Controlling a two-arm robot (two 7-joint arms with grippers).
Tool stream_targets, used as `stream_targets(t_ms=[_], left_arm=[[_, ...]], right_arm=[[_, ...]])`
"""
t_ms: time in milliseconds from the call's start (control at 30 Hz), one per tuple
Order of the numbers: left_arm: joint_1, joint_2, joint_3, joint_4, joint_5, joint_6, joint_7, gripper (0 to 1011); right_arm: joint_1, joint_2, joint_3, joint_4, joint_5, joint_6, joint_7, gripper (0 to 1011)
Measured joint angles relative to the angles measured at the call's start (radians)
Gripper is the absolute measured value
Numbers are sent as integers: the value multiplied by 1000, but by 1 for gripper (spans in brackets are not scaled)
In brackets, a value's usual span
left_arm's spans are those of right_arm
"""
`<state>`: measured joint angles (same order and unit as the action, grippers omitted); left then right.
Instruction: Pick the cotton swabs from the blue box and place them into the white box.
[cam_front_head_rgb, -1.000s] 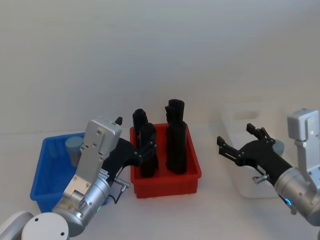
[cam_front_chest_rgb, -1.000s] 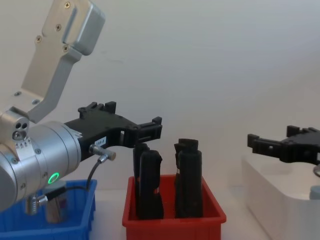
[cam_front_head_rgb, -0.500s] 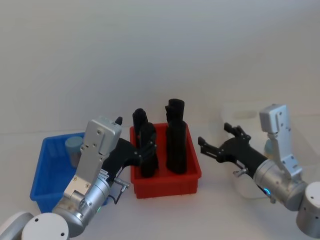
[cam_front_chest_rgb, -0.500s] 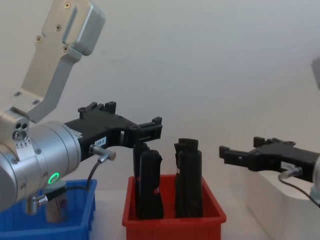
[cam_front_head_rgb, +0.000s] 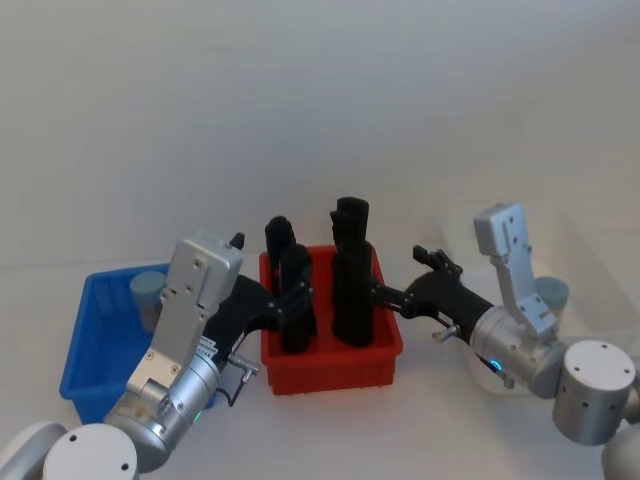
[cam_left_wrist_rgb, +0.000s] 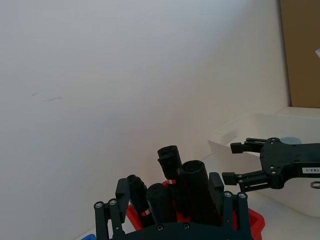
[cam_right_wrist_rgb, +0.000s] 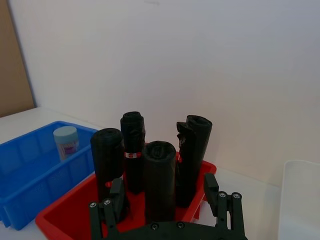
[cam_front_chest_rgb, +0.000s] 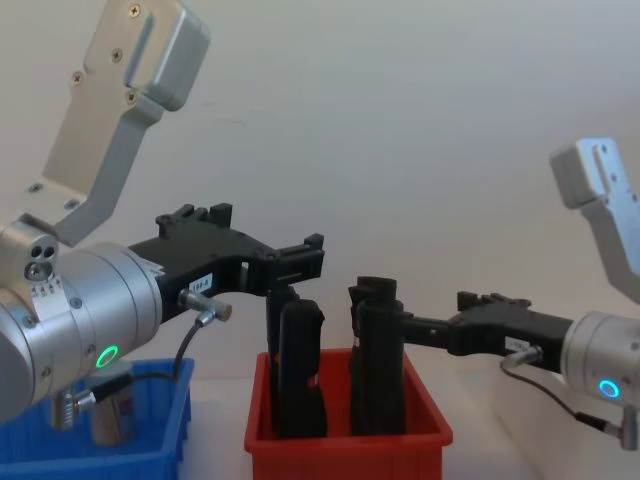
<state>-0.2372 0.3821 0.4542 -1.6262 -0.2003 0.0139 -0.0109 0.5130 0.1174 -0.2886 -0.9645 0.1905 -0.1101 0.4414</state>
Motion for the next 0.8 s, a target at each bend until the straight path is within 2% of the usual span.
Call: stream_targets(t_ms=[800], left_arm=[[0, 0, 0, 0, 0, 0, 0, 1004]], right_arm=[[267, -115, -35, 485, -18, -166, 53, 1002]])
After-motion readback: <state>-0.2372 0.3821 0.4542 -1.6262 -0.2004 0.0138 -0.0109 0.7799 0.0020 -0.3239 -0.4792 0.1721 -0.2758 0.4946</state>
